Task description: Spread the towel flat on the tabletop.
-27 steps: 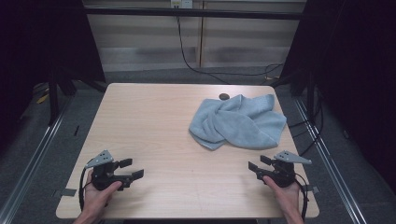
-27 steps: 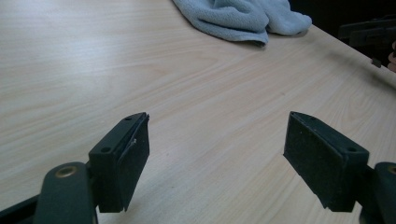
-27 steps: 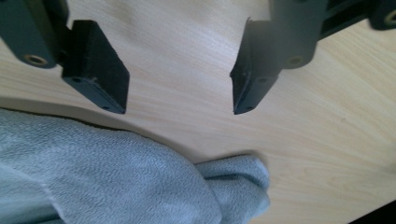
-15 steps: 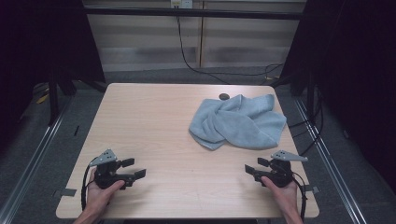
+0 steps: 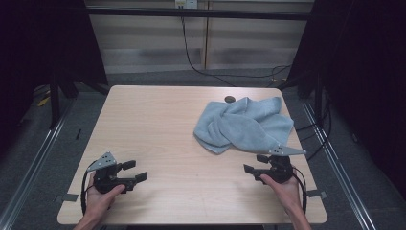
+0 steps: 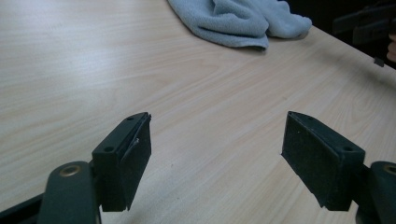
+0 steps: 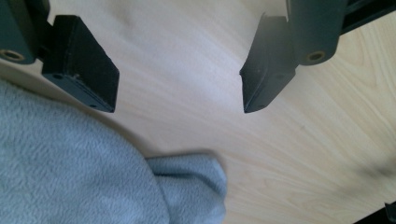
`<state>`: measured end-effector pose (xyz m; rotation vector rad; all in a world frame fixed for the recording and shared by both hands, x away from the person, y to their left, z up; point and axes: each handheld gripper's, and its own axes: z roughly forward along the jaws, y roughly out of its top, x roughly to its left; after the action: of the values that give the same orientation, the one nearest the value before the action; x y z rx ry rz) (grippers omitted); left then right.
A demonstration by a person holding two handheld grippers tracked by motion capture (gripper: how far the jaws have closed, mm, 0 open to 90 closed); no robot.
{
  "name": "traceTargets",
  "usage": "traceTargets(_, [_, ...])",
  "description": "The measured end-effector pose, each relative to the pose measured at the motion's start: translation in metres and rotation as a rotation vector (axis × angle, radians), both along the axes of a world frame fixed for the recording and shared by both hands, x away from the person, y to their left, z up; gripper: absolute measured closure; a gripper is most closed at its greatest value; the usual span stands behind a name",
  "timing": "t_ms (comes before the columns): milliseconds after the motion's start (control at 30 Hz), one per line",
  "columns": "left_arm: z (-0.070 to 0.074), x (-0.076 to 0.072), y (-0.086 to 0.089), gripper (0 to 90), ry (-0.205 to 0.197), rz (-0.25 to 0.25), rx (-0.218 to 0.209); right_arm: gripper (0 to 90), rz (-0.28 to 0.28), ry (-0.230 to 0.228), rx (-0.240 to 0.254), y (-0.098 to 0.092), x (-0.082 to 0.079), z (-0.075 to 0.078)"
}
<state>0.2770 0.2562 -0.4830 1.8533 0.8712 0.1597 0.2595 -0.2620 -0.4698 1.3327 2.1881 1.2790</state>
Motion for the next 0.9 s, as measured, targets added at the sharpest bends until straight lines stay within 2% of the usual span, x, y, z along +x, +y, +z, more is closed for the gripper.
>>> traceTargets(67, [-0.001,0.001,-0.001,23.7,0.006,-0.003,0.011,27.7,-0.001,-0.01,0.002,0.001,0.007,0.005])
traceTargets(233, [-0.001,0.0,-0.002,23.7,0.004,-0.011,0.008,28.7,0.005,-0.026,-0.002,0.006,0.022,0.012])
traceTargets(333, [-0.001,0.0,-0.001,23.6,0.008,-0.012,0.005,28.5,0.021,-0.017,-0.065,0.013,0.036,0.014])
traceTargets(433, [0.0,0.0,-0.001,23.6,0.007,-0.013,-0.002,27.4,0.011,-0.019,-0.045,0.013,0.05,0.016])
traceTargets(467, [0.0,0.001,-0.001,23.6,0.007,-0.012,-0.002,26.8,0.015,-0.014,-0.047,0.013,0.061,0.017])
traceTargets(533, [-0.001,0.002,0.0,23.6,0.012,-0.014,-0.001,26.8,0.014,-0.015,-0.043,0.013,0.064,0.017])
traceTargets(567, [-0.001,0.002,0.0,23.6,0.015,-0.014,0.0,26.9,0.021,-0.009,-0.018,0.011,0.075,0.018])
traceTargets(600, [-0.001,0.002,0.0,23.6,0.014,-0.015,-0.001,26.9,0.021,-0.009,-0.018,0.011,0.075,0.018])
traceTargets(633, [-0.001,0.002,0.0,23.6,0.016,-0.012,-0.005,26.9,0.015,-0.008,0.015,0.01,0.083,0.014])
traceTargets(667, [-0.001,0.003,0.001,23.6,0.016,-0.013,-0.007,26.9,0.015,-0.008,0.015,0.01,0.083,0.014])
traceTargets(700, [-0.001,0.003,0.001,23.6,0.014,-0.014,-0.008,26.8,0.009,0.01,0.006,0.011,0.091,0.005])
traceTargets(733, [-0.001,0.002,0.001,23.6,0.013,-0.015,-0.006,26.8,0.009,0.01,0.006,0.011,0.091,0.005])
traceTargets(767, [-0.001,0.002,0.002,23.4,0.013,-0.016,-0.006,24.6,0.005,0.024,-0.034,0.014,0.099,-0.002])
traceTargets(833, [-0.001,0.002,0.002,23.4,0.013,-0.016,-0.005,23.9,0.004,0.024,-0.036,0.014,0.101,-0.004])
traceTargets(900, [-0.001,0.003,0.001,23.3,0.017,-0.015,-0.007,21.6,-0.008,0.029,-0.039,0.014,0.11,-0.007])
